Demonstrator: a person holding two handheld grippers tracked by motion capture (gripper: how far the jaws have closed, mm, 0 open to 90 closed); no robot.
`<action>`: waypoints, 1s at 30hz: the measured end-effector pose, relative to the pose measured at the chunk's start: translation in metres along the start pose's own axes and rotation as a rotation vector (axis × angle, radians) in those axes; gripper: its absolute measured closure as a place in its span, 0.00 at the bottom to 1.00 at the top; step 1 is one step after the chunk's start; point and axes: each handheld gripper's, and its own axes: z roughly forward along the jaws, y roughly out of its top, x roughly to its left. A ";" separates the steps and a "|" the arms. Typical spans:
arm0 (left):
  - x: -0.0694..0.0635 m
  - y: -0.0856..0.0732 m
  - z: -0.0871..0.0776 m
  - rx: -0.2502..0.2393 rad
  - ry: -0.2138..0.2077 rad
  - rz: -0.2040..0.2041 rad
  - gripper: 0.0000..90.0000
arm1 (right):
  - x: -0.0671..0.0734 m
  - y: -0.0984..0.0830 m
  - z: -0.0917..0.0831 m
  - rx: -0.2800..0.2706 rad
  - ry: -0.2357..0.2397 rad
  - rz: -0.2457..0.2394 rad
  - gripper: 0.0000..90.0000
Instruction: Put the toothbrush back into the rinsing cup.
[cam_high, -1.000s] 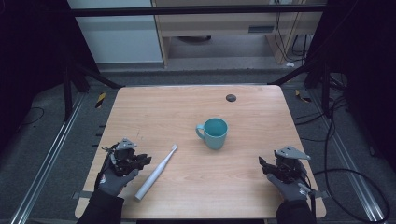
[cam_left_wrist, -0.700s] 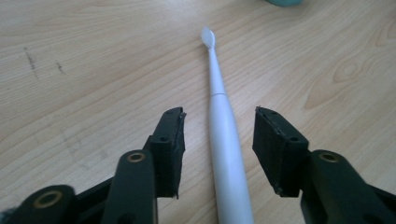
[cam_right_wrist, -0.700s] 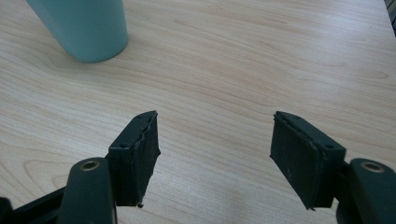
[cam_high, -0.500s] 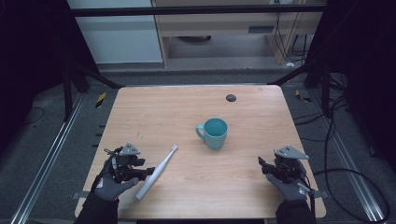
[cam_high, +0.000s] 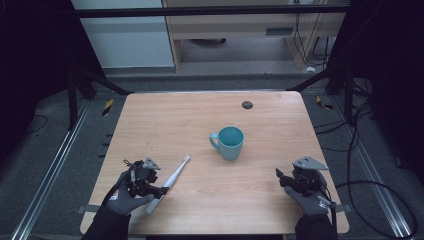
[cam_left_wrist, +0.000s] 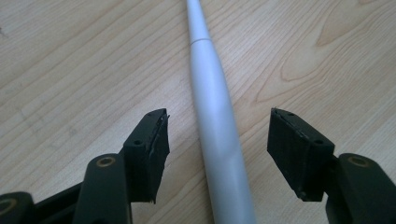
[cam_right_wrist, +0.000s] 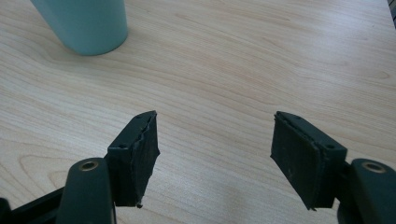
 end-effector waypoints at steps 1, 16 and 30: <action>-0.001 0.000 0.001 0.003 0.000 -0.009 0.43 | 0.000 0.000 0.000 0.000 -0.001 -0.002 0.35; -0.001 0.008 0.014 0.121 -0.009 -0.036 0.50 | 0.001 0.000 0.002 0.012 0.007 -0.005 0.36; -0.001 0.008 0.024 0.192 -0.034 -0.054 0.57 | 0.001 0.000 0.003 0.021 0.009 -0.012 0.36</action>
